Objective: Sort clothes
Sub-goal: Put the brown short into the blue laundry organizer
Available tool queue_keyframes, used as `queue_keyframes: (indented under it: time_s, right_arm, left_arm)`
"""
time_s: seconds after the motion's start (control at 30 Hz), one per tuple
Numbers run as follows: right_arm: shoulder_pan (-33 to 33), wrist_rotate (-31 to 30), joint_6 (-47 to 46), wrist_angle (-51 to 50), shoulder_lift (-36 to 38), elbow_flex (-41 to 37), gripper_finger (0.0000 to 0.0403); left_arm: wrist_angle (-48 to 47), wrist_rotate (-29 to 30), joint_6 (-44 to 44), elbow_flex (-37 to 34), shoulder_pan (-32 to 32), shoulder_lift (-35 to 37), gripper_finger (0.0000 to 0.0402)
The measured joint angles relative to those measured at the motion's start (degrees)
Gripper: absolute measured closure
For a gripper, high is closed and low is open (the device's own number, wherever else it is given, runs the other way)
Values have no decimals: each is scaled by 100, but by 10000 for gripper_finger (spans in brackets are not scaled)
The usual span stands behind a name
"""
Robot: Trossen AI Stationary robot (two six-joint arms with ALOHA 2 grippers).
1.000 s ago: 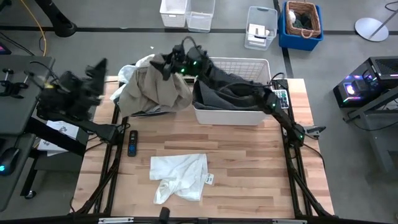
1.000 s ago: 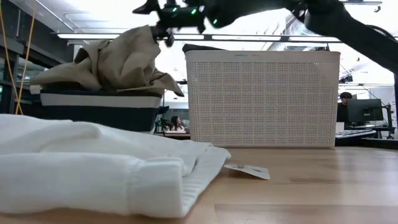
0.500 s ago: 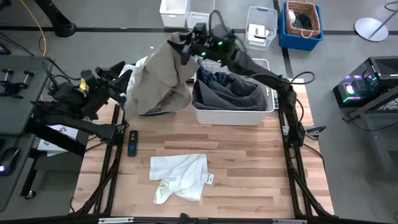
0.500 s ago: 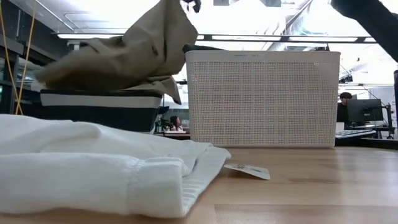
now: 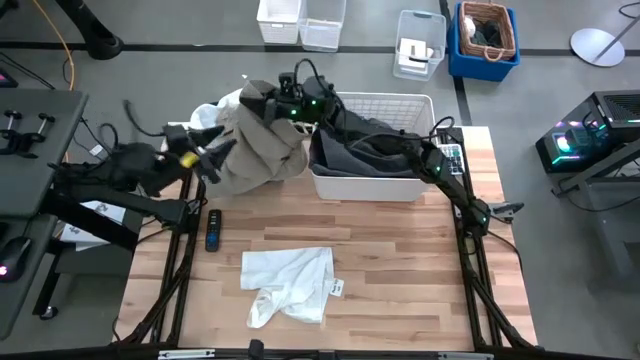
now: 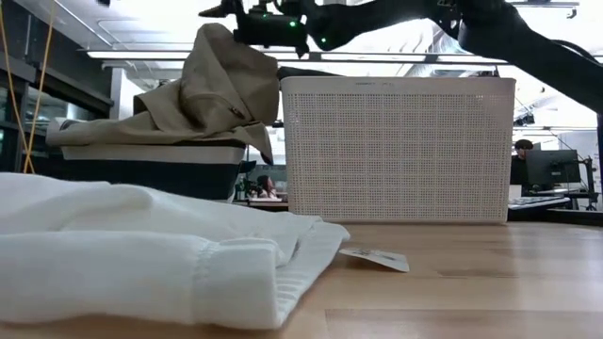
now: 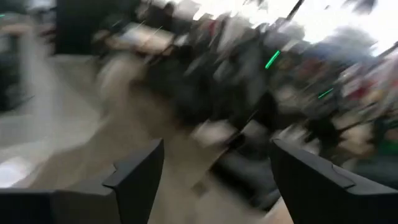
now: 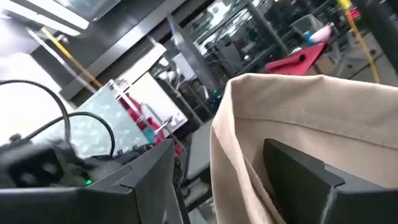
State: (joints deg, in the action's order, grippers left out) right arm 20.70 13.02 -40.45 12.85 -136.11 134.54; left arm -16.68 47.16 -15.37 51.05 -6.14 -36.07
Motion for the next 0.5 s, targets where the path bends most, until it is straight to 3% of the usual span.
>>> queue_keyframes:
  time_s: [0.13,0.4,0.5]
  right_arm:
    - [96,268,13,-3,153,1,161]
    - [144,1079,91,68,542,7,162]
    - [137,1463,62,43,768,7,162]
  left_arm:
    - [-671,217,-156,-165,500,-533,124]
    - [377,-20,584,-605,2304,-2007,124]
    - [290,-59,468,-704,2927,-2471,124]
